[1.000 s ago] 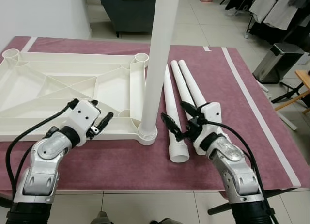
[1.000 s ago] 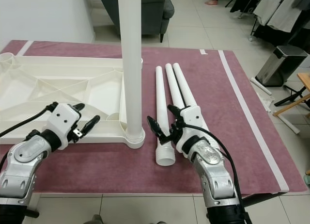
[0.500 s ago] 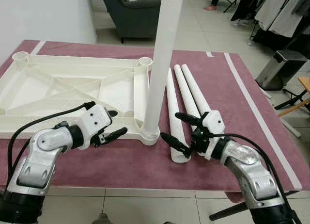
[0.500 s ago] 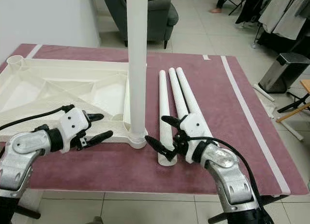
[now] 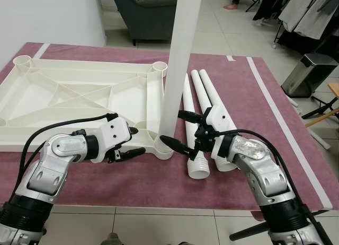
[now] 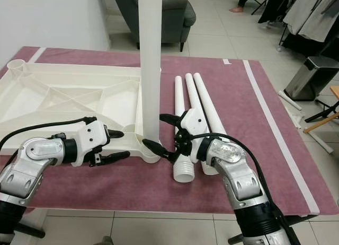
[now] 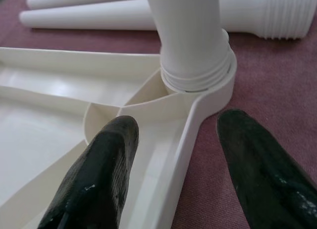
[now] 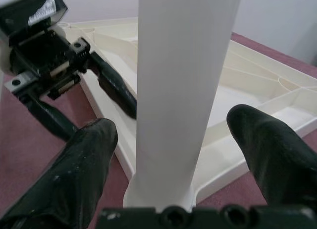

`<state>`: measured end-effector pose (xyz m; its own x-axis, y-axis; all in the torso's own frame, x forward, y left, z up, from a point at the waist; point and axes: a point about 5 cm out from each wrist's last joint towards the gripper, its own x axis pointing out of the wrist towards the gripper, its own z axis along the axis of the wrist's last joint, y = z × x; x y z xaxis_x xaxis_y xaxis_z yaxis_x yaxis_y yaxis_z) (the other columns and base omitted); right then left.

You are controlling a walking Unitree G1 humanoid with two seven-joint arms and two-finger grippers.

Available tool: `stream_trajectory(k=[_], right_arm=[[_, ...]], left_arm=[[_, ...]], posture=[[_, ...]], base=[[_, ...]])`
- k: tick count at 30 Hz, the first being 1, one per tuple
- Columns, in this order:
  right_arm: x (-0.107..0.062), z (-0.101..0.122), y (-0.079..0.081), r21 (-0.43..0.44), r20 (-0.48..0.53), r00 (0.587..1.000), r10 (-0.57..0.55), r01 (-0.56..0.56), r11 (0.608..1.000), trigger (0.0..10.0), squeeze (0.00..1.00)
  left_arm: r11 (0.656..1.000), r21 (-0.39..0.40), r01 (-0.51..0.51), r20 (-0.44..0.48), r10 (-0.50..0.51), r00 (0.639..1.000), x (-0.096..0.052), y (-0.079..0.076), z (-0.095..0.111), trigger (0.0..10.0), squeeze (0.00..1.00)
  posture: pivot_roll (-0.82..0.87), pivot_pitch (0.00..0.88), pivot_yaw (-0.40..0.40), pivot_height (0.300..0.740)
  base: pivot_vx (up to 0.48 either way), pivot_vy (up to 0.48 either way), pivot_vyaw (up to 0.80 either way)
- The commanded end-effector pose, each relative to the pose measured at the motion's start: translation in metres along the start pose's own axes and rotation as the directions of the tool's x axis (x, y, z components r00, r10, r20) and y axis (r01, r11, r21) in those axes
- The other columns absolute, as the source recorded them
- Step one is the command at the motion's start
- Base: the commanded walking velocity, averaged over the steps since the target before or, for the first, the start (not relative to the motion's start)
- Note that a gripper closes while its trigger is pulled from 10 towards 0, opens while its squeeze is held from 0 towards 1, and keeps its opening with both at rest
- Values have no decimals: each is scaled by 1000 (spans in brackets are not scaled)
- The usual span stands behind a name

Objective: Building children table

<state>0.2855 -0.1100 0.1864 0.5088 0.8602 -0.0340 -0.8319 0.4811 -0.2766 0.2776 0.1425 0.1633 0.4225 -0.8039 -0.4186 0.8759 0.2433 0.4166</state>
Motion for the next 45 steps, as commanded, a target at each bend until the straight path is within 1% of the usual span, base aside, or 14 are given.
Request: stream_trajectory(k=[1, 2, 4, 6, 9, 10, 11, 12, 19, 20, 21, 22, 44, 45], right_arm=[[5, 1, -2, 1, 7, 999, 32, -32, 999, 10000, 0], [9, 2, -5, 0, 10, 999, 47, -47, 999, 10000, 0], [12, 3, -7, 0, 12, 998, 56, -56, 998, 10000, 0], [18, 4, -13, -4, 9, 997, 82, -82, 997, 10000, 0], [20, 4, -15, -6, 7, 996, 90, -89, 996, 10000, 0], [23, 5, -18, -9, 5, 995, 100, -100, 995, 10000, 0], [25, 6, -20, -9, 4, 994, 111, -111, 994, 10000, 0], [27, 6, -21, -9, 4, 993, 119, -119, 993, 10000, 0], [36, 8, -22, -17, 1, 984, 177, -177, 984, 10000, 0], [38, 8, -21, -19, 2, 981, 193, -193, 981, 10000, 0], [39, 8, -21, -20, 3, 979, 204, -204, 979, 10000, 0], [41, 8, -20, -22, 3, 976, 220, -220, 975, 10000, 0], [63, 5, -21, -41, -29, 957, 288, -289, 957, 10000, 0], [64, 6, -21, -44, -26, 957, 288, -289, 956, 10000, 0]], left_arm=[[998, 5, 66, -20, -66, 998, 2, -4, -5, 7137, 0], [997, 4, 83, -31, -83, 996, 4, -4, -8, 5647, 0], [996, 4, 93, -39, -93, 995, 5, -3, -10, 5647, 0], [993, 12, 121, -57, -120, 991, 10, -3, -15, 3843, 0], [991, 13, 130, -61, -129, 990, 12, -4, -16, 3843, 0], [991, 17, 135, -67, -133, 989, 14, -3, -17, 2588, 0], [990, 19, 136, -70, -135, 988, 16, -1, -17, 2627, 0], [990, 20, 136, -72, -135, 988, 17, 0, -17, 1373, 0], [988, 37, 149, -89, -145, 985, 19, 3, -20, 941, 0], [987, 45, 157, -97, -153, 984, 19, 3, -22, 1608, 0], [985, 51, 164, -103, -158, 982, 18, 3, -23, 1608, 0], [983, 59, 174, -110, -167, 980, 18, 2, -24, 10000, 0], [958, 55, 281, -158, -270, 950, 27, -15, -39, 10000, 0], [956, 60, 289, -155, -277, 948, 27, -16, -39, 10000, 761]], posture=[[112, 85, -32, 740], [115, 90, -36, 740], [116, 91, -37, 740], [119, 94, -41, 740], [119, 95, -41, 740], [118, 97, -41, 740], [117, 99, -41, 740], [117, 99, -41, 740], [115, 104, -41, 740], [116, 107, -40, 740], [116, 107, -40, 740], [115, 107, -41, 740], [117, 109, -45, 740], [119, 109, -45, 740]], base=[[0, 0, 0], [0, 0, 0], [0, 0, 0], [0, 0, 0], [0, 0, 0], [0, 0, 0], [0, 0, 0], [0, 0, 0], [0, 0, 0], [0, 0, 0], [0, 0, 0], [0, 0, 0], [0, 0, 0], [0, 0, 0]])
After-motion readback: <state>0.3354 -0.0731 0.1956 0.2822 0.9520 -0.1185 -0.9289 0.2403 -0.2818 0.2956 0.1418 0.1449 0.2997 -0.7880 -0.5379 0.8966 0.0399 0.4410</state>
